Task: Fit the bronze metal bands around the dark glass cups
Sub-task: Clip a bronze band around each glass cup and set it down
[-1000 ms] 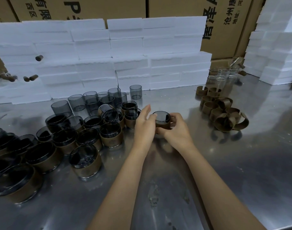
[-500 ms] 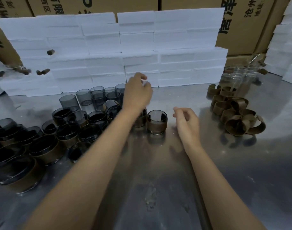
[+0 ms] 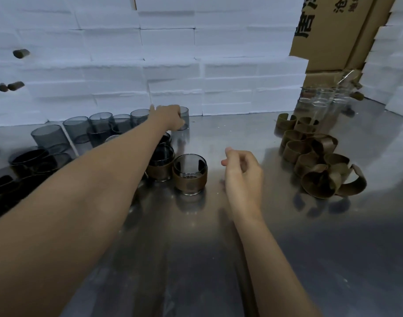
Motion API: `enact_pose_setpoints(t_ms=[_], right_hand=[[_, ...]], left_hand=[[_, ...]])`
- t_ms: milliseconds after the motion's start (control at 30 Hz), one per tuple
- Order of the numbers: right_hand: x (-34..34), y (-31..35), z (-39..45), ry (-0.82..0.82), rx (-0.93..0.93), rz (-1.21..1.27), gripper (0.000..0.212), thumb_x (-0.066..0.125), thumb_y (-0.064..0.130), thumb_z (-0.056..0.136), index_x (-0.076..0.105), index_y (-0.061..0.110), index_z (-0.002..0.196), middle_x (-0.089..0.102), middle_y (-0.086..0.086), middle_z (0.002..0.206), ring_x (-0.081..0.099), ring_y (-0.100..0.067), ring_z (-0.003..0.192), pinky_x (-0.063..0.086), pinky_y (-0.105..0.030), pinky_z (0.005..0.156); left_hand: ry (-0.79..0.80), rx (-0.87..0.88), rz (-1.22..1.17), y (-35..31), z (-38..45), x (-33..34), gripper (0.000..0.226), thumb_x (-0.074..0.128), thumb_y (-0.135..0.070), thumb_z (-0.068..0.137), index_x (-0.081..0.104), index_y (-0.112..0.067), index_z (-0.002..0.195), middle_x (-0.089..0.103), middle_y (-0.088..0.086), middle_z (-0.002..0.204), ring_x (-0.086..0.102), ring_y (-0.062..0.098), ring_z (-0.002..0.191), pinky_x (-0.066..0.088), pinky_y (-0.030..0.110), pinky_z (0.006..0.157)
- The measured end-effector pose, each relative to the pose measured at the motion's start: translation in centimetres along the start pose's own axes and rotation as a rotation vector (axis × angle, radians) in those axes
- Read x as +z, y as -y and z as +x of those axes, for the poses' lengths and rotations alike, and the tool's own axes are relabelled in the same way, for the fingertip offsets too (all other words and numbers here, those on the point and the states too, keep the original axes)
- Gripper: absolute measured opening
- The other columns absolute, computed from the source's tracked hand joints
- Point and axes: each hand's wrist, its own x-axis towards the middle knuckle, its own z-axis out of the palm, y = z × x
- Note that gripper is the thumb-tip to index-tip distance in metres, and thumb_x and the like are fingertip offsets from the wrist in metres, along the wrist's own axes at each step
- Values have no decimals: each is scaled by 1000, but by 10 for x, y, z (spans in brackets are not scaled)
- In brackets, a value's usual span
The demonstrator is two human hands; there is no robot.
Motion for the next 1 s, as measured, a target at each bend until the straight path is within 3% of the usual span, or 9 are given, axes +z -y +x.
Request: enact_pose_setpoints(t_ms=[100, 233, 333, 467, 600, 700, 800, 867, 1000], right_hand=[[0, 1, 0, 2, 4, 0, 20, 59, 47, 94, 65, 29, 87, 71, 10, 92, 66, -10, 89, 58, -50, 90], [1, 4, 0, 7, 12, -10, 17, 63, 40, 94, 65, 25, 90, 72, 7, 94, 66, -16, 88, 57, -50, 90], [0, 9, -2, -4, 12, -26, 19, 61, 43, 96, 65, 25, 92, 71, 8, 96, 65, -11, 89, 55, -41, 86], [-5, 15, -8, -8, 32, 12, 34, 55, 59, 94, 64, 26, 97, 71, 6, 102, 64, -9, 94, 50, -33, 86], [-11, 31, -10, -7, 131, 159, 59, 43, 70, 89, 67, 21, 110, 74, -1, 108, 64, -18, 102, 48, -37, 89], [-16, 35, -12, 115, 129, 206, 70, 35, 78, 85, 70, 28, 119, 75, 4, 118, 65, -13, 114, 45, -37, 99], [-17, 37, -15, 216, 120, 175, 70, 48, 84, 71, 72, 34, 113, 75, 11, 116, 68, -9, 113, 46, -36, 107], [-17, 37, -16, 243, 94, 94, 72, 52, 87, 63, 72, 38, 111, 77, 19, 102, 71, -1, 100, 51, -29, 97], [-18, 31, -15, 171, -11, -50, 55, 44, 79, 88, 66, 35, 110, 72, 23, 90, 65, 13, 86, 44, -6, 71]], left_hand=[[-44, 51, -92, -3, -8, -3, 29, 58, -31, 100, 58, -10, 119, 58, 13, 134, 52, 34, 125, 39, 38, 105], [-163, 132, -440, -19, -39, -25, 14, 64, -22, 96, 56, -13, 103, 59, 7, 109, 57, 30, 106, 39, 28, 77], [-253, 141, -857, -34, -88, -49, 35, 73, -24, 92, 44, -16, 110, 50, -2, 92, 54, 19, 82, 42, 23, 60], [-236, 142, -1339, -53, -166, -59, 58, 86, -26, 82, 45, -20, 123, 64, 5, 109, 67, 18, 92, 59, 30, 79], [-64, 66, -1639, -69, -220, -27, 47, 85, -21, 81, 57, -13, 118, 72, 12, 118, 71, 20, 90, 59, 33, 81], [60, 41, -1769, -76, -236, 8, 34, 69, -23, 95, 65, -4, 123, 74, 11, 116, 71, 18, 95, 56, 31, 84], [138, 62, -1790, -77, -238, 30, 31, 47, -36, 107, 72, -19, 111, 78, 0, 107, 73, 8, 96, 56, 24, 78], [127, 38, -1687, -76, -234, 34, 38, 38, -45, 109, 71, -27, 115, 77, -6, 113, 72, 3, 102, 52, 23, 80], [-12, 65, -1400, -66, -225, 47, 41, 37, -43, 110, 74, -26, 113, 77, -2, 113, 70, 12, 109, 54, 37, 97]])
